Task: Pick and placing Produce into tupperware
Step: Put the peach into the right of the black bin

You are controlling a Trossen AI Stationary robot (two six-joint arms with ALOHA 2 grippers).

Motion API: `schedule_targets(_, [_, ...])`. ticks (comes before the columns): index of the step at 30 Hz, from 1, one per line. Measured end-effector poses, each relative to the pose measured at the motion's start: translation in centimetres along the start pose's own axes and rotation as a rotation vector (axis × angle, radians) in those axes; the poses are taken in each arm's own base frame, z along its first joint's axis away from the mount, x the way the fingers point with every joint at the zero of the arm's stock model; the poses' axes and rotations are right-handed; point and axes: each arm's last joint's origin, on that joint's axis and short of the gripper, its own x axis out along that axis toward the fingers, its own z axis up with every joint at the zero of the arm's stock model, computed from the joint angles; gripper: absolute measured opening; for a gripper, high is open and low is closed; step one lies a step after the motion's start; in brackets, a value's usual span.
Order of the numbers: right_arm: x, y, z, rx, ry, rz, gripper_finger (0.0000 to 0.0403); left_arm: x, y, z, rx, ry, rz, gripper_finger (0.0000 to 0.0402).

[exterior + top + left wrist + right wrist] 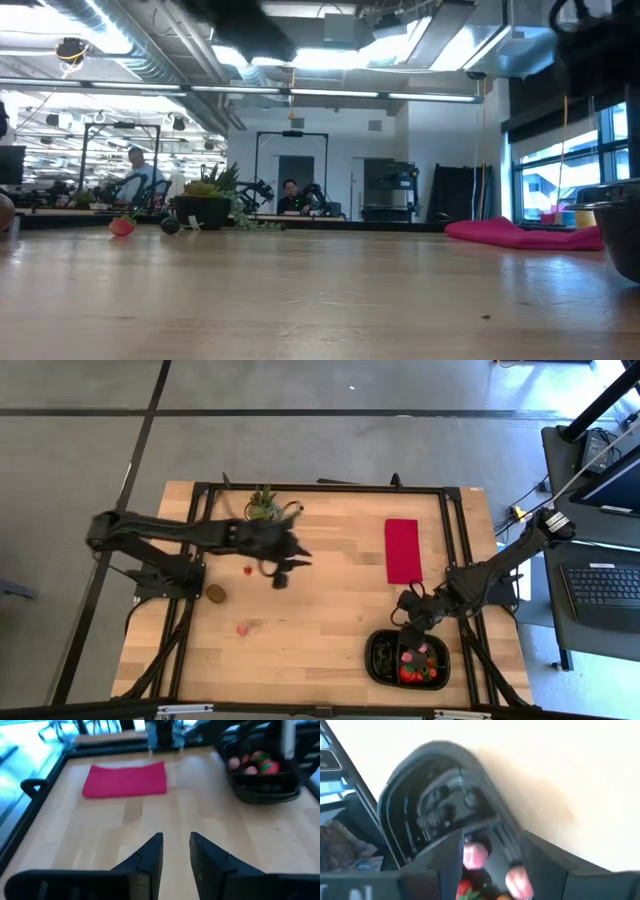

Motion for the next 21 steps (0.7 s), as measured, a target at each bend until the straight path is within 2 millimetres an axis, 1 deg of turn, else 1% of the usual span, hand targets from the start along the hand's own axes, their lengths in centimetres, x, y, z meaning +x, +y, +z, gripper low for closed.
schedule_targets(4, [-0.1,0.2,1.7,-0.057,-0.064,0.065,0.0193,-2.5,-1.1,-2.0,-0.010,-0.093,-0.030,0.0082])
schedule_targets(9, [-1.0,0.9,4.1,-0.124,-0.157,0.219,0.0193,-3.9,-2.4,-4.1,-0.034,-0.085,-0.088,0.0075])
schedule_targets(13, [-1.9,1.2,6.5,-0.289,-0.323,0.303,0.0193,-4.0,-3.1,-5.1,-0.023,-0.052,-0.115,0.0071])
schedule_targets(15, [-2.4,1.2,7.8,-0.362,-0.413,0.325,0.0193,-3.9,-3.2,-5.2,-0.040,-0.035,-0.122,0.0072])
schedule_targets(19, [-3.5,1.1,9.8,-0.467,-0.592,0.335,0.0193,-3.9,-3.4,-5.9,-0.107,0.040,-0.080,0.0090])
schedule_targets(21, [-4.0,0.9,10.6,-0.495,-0.677,0.314,0.0193,-3.9,-3.5,-6.1,-0.103,0.067,-0.082,0.0106])
